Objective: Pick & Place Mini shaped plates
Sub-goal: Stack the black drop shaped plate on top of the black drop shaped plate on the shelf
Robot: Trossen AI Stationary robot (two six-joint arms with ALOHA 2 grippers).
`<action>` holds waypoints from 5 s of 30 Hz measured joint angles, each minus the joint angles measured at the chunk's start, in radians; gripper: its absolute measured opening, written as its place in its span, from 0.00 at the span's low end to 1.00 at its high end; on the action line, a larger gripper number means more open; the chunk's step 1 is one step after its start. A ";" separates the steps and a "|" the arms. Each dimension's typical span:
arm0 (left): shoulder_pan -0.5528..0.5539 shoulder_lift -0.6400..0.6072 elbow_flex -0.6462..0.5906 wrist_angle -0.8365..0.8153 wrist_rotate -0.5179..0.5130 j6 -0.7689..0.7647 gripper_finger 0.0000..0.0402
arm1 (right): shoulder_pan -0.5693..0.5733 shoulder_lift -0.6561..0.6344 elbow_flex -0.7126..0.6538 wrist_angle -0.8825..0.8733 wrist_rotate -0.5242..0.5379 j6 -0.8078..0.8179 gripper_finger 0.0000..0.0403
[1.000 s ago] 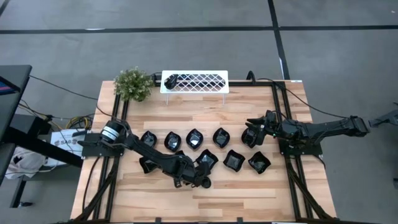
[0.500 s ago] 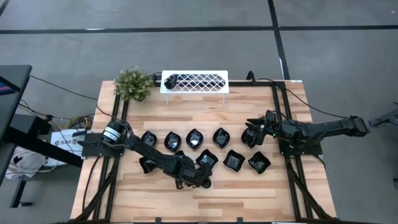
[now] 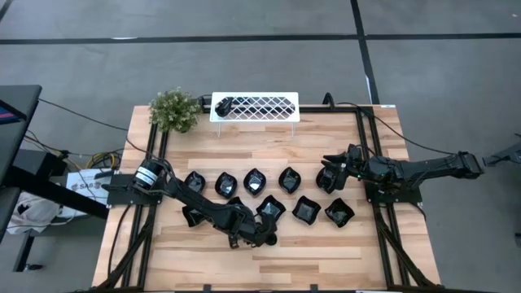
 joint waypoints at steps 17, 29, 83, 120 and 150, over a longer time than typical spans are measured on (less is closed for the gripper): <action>-0.049 -0.127 -0.005 0.014 0.107 0.133 0.02 | 0.000 0.000 0.000 0.000 0.000 0.000 0.30; -0.036 -0.450 -0.001 -0.114 0.066 0.667 0.02 | 0.000 0.000 0.000 0.000 0.000 0.000 0.30; 1.389 -0.426 0.446 -0.769 0.406 2.477 0.02 | 0.000 0.000 0.000 0.000 0.000 0.002 0.30; 1.365 -0.306 0.476 -0.923 0.467 3.033 0.02 | 0.000 0.000 0.000 0.000 0.000 0.003 0.30; 1.363 -0.239 0.529 -0.967 0.471 3.045 0.02 | 0.000 0.000 0.000 0.000 0.000 0.002 0.30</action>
